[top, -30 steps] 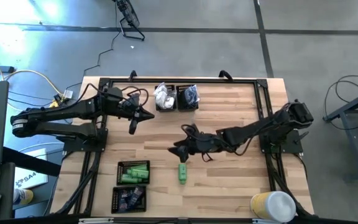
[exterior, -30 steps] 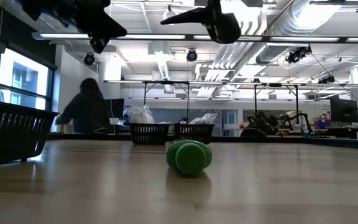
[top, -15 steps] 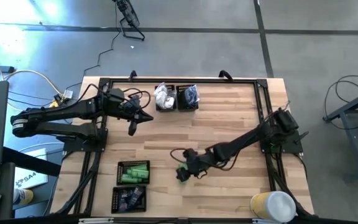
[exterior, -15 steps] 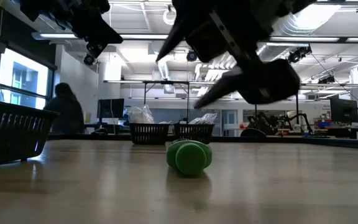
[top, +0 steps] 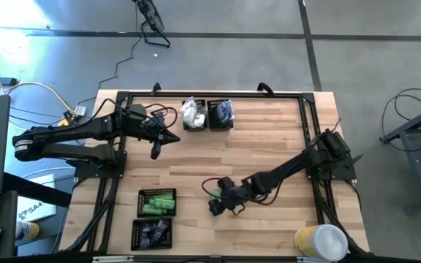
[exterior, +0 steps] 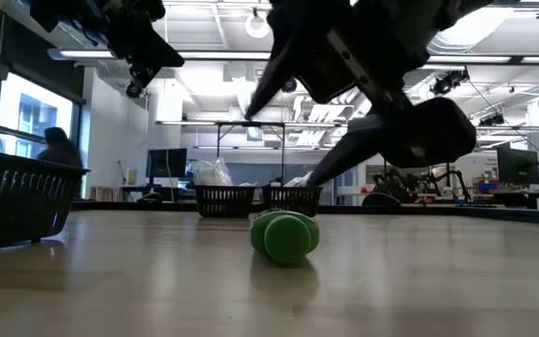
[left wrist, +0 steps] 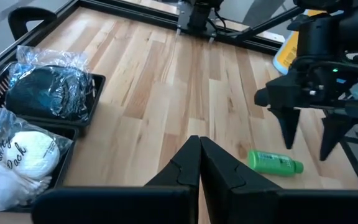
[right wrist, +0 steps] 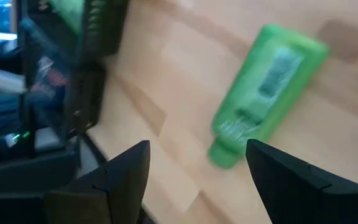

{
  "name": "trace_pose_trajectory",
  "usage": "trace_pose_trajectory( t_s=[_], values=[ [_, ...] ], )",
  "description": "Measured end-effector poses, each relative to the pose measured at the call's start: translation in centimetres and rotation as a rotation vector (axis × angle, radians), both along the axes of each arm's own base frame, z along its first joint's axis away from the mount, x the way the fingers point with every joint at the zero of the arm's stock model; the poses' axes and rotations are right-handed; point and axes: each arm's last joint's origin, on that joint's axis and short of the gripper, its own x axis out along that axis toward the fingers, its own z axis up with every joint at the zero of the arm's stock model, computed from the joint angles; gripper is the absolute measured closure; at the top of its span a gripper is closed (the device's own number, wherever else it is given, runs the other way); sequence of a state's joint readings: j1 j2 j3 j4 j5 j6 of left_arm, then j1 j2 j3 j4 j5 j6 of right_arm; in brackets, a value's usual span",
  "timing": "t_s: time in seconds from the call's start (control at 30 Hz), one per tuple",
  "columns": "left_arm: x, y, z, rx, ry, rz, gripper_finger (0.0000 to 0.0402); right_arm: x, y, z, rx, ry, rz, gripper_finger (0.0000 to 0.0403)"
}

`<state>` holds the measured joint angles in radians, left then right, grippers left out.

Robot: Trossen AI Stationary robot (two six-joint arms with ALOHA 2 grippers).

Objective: Pick & Place Travel size toiletries
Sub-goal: Put the green shampoo into the middle left basket

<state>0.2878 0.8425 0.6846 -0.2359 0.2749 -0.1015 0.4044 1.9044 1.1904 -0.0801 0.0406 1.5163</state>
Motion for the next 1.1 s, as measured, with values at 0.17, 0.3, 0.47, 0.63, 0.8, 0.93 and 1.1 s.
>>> trace_pose_trajectory(
  t_s=[0.17, 0.3, 0.47, 0.63, 0.8, 0.93, 1.1],
  values=[
    [0.0, 0.0, 0.0, -0.007, 0.000, 0.003, 0.0394, 0.0, -1.0, -0.3, -0.047, 0.033, -0.047, 0.0145],
    [0.0, 0.0, 0.0, -0.007, 0.000, 0.003, 0.0394, 0.3, -1.8, -0.4, -0.053, 0.039, -0.072, 0.0145],
    [0.0, 0.0, 0.0, -0.007, 0.000, 0.003, 0.0394, 0.3, -2.6, -0.5, -0.076, 0.062, -0.110, 0.0145],
    [0.0, 0.0, 0.0, -0.011, 0.001, 0.004, 0.0394, 0.3, -2.9, -0.6, -0.119, 0.065, -0.118, 0.0145],
    [0.0, -0.3, 0.0, -0.058, -0.003, -0.069, 0.0394, 0.3, -3.5, 0.2, -0.264, 0.005, -0.156, 0.0145],
    [0.0, -0.4, 0.1, -0.056, -0.019, -0.116, 0.0394, -0.3, -4.3, 2.6, -0.379, -0.058, -0.189, 0.0145],
    [0.0, -0.3, 0.1, -0.049, -0.017, -0.099, 0.0394, -1.5, -5.1, 4.7, -0.421, -0.050, -0.156, 0.0150]
  ],
)
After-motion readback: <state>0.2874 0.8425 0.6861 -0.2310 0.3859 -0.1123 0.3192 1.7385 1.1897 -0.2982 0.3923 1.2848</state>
